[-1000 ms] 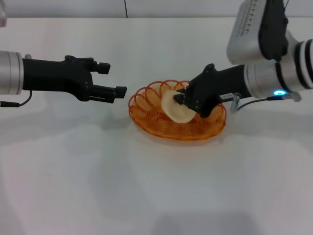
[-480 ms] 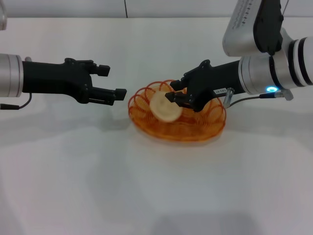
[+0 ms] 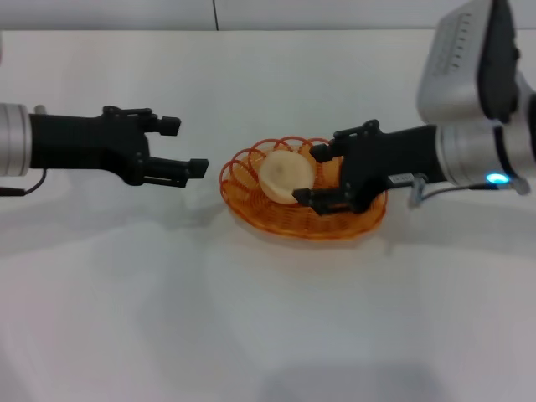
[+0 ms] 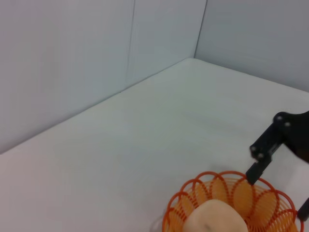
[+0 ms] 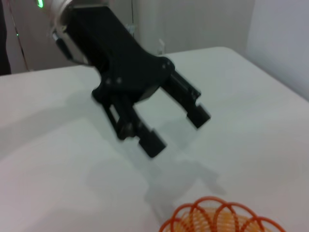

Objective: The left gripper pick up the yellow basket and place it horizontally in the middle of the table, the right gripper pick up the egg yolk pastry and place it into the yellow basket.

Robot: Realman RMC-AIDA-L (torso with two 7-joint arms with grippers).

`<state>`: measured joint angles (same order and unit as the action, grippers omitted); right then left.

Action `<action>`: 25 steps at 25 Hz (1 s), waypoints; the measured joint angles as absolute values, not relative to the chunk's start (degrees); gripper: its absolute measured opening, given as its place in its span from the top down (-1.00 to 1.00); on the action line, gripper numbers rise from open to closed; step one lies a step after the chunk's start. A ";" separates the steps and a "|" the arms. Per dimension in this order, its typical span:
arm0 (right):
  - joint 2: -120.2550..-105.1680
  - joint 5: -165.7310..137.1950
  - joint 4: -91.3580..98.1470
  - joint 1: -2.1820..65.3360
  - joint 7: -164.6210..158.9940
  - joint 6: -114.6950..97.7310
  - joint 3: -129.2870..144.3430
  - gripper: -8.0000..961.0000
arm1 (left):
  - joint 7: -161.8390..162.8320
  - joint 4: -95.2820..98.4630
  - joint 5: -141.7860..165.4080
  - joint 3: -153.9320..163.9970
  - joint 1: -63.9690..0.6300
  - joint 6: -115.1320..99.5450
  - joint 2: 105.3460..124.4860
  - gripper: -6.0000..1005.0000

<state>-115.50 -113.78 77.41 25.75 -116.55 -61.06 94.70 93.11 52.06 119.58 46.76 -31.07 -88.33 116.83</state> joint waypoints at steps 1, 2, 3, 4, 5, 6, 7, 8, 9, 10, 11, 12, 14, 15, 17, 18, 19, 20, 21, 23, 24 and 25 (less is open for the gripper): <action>-115.47 -113.70 79.07 24.01 -115.80 -61.30 94.70 0.01 | 92.63 52.06 119.19 46.72 -30.68 -88.33 116.74 -0.77; -115.46 -113.49 80.09 22.94 -115.30 -61.35 94.70 -0.07 | 92.15 52.06 118.73 46.70 -30.27 -88.31 116.63 -0.77; -115.42 -113.03 81.21 21.61 -114.39 -61.49 94.69 -0.15 | 91.64 51.98 118.35 46.67 -29.80 -88.27 116.51 -0.77; -115.41 -112.47 82.03 20.58 -113.53 -61.63 94.65 -0.24 | 90.89 51.86 117.61 46.63 -29.12 -88.27 116.37 -0.77; -115.34 -111.07 82.77 19.13 -111.87 -62.20 94.38 -0.33 | 90.17 51.78 116.92 46.43 -28.49 -88.33 116.29 -0.77; -115.33 -110.04 83.13 18.40 -110.84 -62.64 94.12 -0.35 | 89.47 51.72 116.47 46.17 -27.95 -88.43 116.24 -0.77; -115.28 -108.62 83.33 17.46 -109.44 -63.35 93.54 -0.37 | 88.52 51.70 116.11 45.79 -27.42 -88.63 116.26 -0.77; -115.26 -107.13 83.40 16.64 -108.03 -64.37 92.76 -0.39 | 87.75 51.67 115.88 45.46 -26.94 -88.82 116.34 -0.77; -115.24 -105.94 83.40 15.92 -106.90 -65.27 91.98 -0.41 | 87.08 51.66 115.68 45.24 -26.53 -89.02 116.43 -0.77; -115.23 -104.62 83.37 15.28 -105.60 -66.37 91.08 -0.43 | 86.56 51.64 115.47 45.16 -26.03 -89.21 116.50 -0.77; -115.23 -103.30 83.21 14.80 -104.32 -67.56 90.27 -0.45 | 86.14 51.64 115.18 45.13 -25.59 -89.35 116.52 -0.77; -115.22 -101.97 82.97 14.35 -103.08 -68.60 89.44 -0.45 | 85.18 51.57 114.39 45.12 -24.41 -89.76 116.51 -0.77; -115.20 -100.33 82.62 13.78 -101.22 -69.70 88.52 -0.47 | 84.55 51.41 113.99 45.09 -23.86 -90.14 116.46 -0.77; -115.19 -99.79 82.51 13.50 -100.33 -70.20 88.12 -0.47 | 83.79 51.10 113.47 45.09 -23.46 -90.74 116.38 -0.77; -115.15 -99.57 82.44 13.18 -99.38 -70.81 87.58 -0.50 | 82.40 50.15 112.56 44.79 -23.01 -91.93 116.21 -0.77; -115.15 -99.57 82.33 13.13 -99.20 -70.92 87.46 -0.52 | 81.81 49.80 112.37 44.45 -22.87 -92.47 116.16 -0.77; -115.14 -99.57 82.12 13.12 -99.04 -70.96 87.36 -0.54 | 81.36 49.61 112.27 44.16 -22.76 -92.94 116.14 -0.77; -115.14 -99.59 81.93 13.12 -98.91 -70.93 87.33 -0.56 | 80.96 49.53 112.26 43.90 -22.66 -93.40 116.14 -0.77; -115.14 -99.66 81.60 13.15 -98.72 -70.80 87.25 -0.58 | 80.44 49.50 112.26 43.71 -22.56 -93.99 116.14 -0.77; -115.14 -99.76 80.89 13.26 -98.30 -70.57 86.89 -0.62 | 79.86 49.48 112.37 43.68 -22.53 -94.81 116.14 -0.77; -115.14 -99.74 80.20 13.35 -98.00 -70.54 86.49 -0.64 | 79.72 49.48 112.44 43.70 -22.55 -95.00 116.13 -0.77; -115.13 -99.72 79.91 13.43 -97.89 -70.54 86.18 -0.66 | 79.38 49.48 112.60 43.78 -22.61 -95.43 116.12 -0.77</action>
